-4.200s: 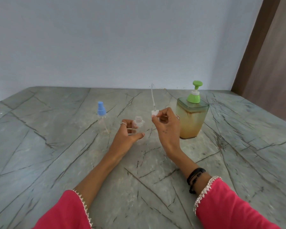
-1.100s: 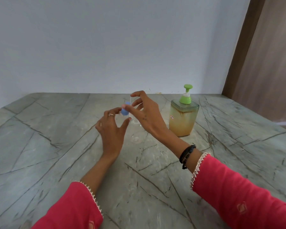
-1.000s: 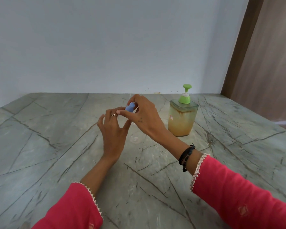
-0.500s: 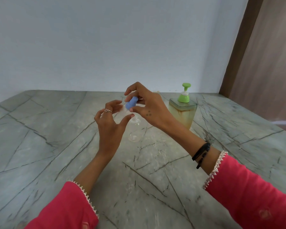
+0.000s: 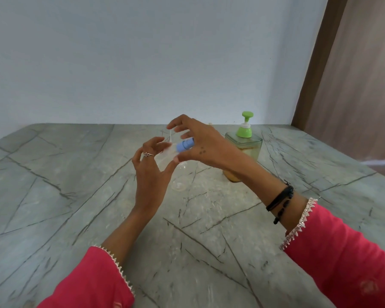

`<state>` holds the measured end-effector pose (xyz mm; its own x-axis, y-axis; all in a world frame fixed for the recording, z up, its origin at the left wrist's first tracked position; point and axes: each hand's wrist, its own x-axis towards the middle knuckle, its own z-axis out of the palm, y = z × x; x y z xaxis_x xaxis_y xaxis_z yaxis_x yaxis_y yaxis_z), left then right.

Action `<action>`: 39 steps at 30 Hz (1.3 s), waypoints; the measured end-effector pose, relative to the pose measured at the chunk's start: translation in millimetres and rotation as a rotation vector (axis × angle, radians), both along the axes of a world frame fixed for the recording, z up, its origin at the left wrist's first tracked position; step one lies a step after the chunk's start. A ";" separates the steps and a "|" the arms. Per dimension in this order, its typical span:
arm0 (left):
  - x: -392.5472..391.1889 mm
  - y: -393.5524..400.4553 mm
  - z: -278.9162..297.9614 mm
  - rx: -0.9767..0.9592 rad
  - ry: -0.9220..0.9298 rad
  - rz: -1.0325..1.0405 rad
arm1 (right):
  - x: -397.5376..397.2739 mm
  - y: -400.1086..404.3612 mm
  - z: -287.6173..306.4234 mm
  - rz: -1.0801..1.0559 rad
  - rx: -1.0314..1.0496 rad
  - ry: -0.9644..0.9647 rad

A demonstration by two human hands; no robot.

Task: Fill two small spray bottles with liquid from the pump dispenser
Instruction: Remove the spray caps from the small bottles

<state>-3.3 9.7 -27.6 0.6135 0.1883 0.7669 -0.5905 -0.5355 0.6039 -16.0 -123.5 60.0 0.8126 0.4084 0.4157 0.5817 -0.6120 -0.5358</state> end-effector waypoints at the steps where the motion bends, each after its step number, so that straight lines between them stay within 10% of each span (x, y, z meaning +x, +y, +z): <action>1: -0.2 0.5 -0.4 -0.003 0.002 0.001 | -0.6 0.6 -0.7 -0.047 0.001 0.006; 28: 14.1 14.2 -9.0 0.004 0.000 0.051 | 2.1 1.2 -1.3 -0.080 -0.041 -0.176; 39: 22.8 26.9 -16.4 -0.194 0.090 0.127 | 21.1 -11.9 -18.4 -0.273 0.473 -0.164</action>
